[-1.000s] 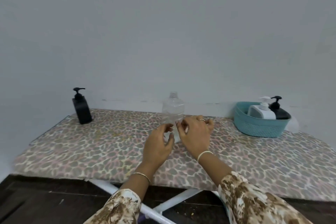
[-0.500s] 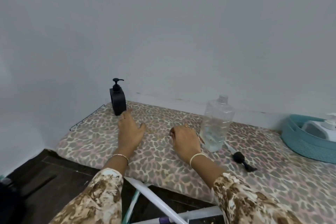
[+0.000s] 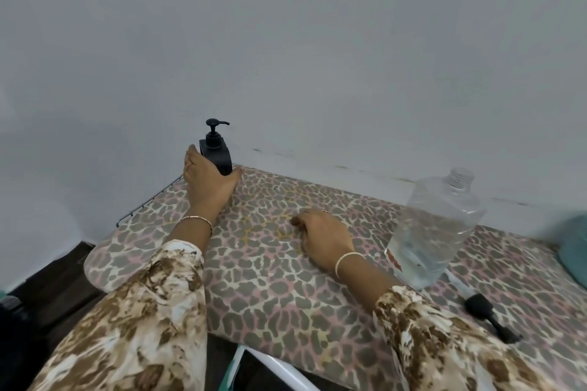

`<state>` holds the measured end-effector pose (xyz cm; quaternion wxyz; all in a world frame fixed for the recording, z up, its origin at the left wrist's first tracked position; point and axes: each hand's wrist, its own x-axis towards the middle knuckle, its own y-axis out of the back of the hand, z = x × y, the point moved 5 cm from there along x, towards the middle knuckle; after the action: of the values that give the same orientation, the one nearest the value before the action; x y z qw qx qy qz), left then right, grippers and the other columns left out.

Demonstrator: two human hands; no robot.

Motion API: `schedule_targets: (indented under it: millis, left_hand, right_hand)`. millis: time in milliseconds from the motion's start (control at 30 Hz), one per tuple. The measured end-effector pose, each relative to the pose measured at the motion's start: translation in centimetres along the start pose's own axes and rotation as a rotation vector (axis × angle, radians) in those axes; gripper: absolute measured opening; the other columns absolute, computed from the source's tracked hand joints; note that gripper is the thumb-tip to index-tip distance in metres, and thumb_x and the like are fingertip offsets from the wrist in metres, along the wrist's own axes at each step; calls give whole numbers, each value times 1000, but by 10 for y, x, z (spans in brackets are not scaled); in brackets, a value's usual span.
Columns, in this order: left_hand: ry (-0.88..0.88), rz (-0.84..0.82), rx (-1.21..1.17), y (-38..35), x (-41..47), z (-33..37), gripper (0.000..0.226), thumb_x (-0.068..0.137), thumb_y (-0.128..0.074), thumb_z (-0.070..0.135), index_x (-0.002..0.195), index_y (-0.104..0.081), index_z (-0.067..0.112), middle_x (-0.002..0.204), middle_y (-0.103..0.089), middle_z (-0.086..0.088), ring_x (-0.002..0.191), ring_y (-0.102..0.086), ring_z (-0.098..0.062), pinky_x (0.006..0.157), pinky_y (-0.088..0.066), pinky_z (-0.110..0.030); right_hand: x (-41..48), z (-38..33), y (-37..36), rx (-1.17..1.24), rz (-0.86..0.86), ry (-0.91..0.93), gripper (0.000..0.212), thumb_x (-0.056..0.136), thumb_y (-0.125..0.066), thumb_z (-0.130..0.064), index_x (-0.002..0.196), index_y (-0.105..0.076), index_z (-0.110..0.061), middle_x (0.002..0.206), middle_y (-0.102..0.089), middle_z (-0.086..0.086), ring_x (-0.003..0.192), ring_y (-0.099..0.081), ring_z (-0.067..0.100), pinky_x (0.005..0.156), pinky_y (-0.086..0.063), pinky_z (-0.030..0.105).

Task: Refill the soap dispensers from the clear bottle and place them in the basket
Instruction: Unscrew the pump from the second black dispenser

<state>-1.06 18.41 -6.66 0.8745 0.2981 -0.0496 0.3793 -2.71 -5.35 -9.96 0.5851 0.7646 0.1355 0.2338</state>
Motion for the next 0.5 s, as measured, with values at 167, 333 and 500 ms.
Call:
schedule_targets:
  millis: [167,333,500]
  left_hand:
    - [27,-13,-60,-10,9,-4,94,72,-83,37,143,-27,12,138,-49,-10,125,-50,-34,99,-46,-49]
    - [72,9,-61,-13,6,-4,72,84,-72,22,142,-30,10,124,-58,-13,107,-59,-36,83,-46,-41]
    - [35,10,-94,-7,-4,1,65,85,-70,20,139,-35,10,121,-59,-12,102,-59,-33,78,-44,-35]
  right_hand:
    - [12,6,-5,39,19,-32,37,89,-48,-8,116,-67,-25,118,-64,-5,110,-59,19,89,-52,35]
    - [15,8,-8,44,42,-22,36,91,-48,-10,115,-69,-26,116,-65,-5,106,-60,18,86,-52,34]
    - [12,9,-5,35,22,1,35,91,-48,-13,117,-68,-25,118,-65,-4,106,-60,19,85,-53,34]
